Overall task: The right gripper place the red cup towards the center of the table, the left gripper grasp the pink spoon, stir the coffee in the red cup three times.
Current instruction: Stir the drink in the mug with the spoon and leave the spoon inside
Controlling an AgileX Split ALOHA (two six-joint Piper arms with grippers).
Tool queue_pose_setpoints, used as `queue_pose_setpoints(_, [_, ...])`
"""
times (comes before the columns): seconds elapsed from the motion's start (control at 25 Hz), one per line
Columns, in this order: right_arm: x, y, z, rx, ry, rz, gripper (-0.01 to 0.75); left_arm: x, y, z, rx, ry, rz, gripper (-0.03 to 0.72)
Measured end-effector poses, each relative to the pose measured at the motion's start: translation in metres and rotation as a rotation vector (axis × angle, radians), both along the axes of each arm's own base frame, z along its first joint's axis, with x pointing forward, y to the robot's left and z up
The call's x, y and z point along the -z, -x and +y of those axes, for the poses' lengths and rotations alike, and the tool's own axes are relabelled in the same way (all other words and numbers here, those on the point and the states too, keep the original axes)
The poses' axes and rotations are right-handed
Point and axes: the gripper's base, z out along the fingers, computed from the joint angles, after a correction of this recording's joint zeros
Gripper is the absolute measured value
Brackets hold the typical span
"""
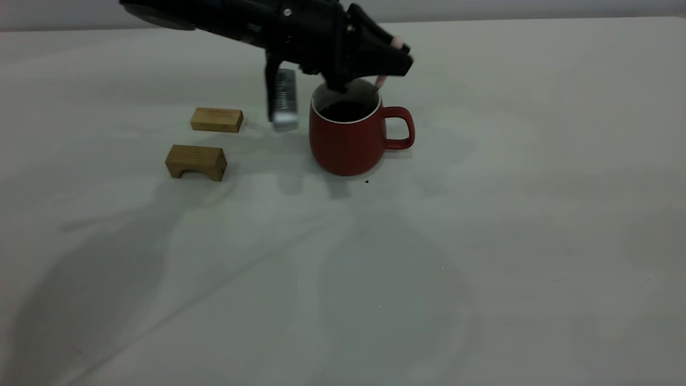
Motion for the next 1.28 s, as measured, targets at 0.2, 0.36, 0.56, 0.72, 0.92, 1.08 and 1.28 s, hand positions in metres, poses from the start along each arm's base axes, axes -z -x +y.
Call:
queue_pose_setpoints(0.2, [0.0, 0.0, 0.0, 0.0, 0.0, 0.0, 0.541, 0.003, -0.004, 0.023, 0.031, -0.034, -0.008, 0.152])
queue_pose_setpoints(0.36, [0.0, 0.0, 0.0, 0.0, 0.0, 0.0, 0.541, 0.003, -0.006, 0.027, 0.022, -0.039, -0.009, 0.152])
queue_pose_setpoints(0.56, [0.0, 0.0, 0.0, 0.0, 0.0, 0.0, 0.541, 0.003, -0.006, 0.026, 0.02, -0.041, -0.009, 0.152])
queue_pose_setpoints(0.72, [0.0, 0.0, 0.0, 0.0, 0.0, 0.0, 0.541, 0.003, -0.006, 0.026, 0.017, -0.038, 0.0, 0.152])
queue_pose_setpoints(0.92, [0.0, 0.0, 0.0, 0.0, 0.0, 0.0, 0.541, 0.0, -0.002, 0.025, 0.038, 0.0, 0.055, 0.281])
queue_pose_setpoints(1.08, [0.0, 0.0, 0.0, 0.0, 0.0, 0.0, 0.541, -0.001, 0.0, 0.025, 0.091, -0.012, -0.003, 0.459])
queue_pose_setpoints(1.28, [0.0, 0.0, 0.0, 0.0, 0.0, 0.0, 0.541, -0.024, 0.004, 0.028, 0.285, -0.106, -0.237, 0.53])
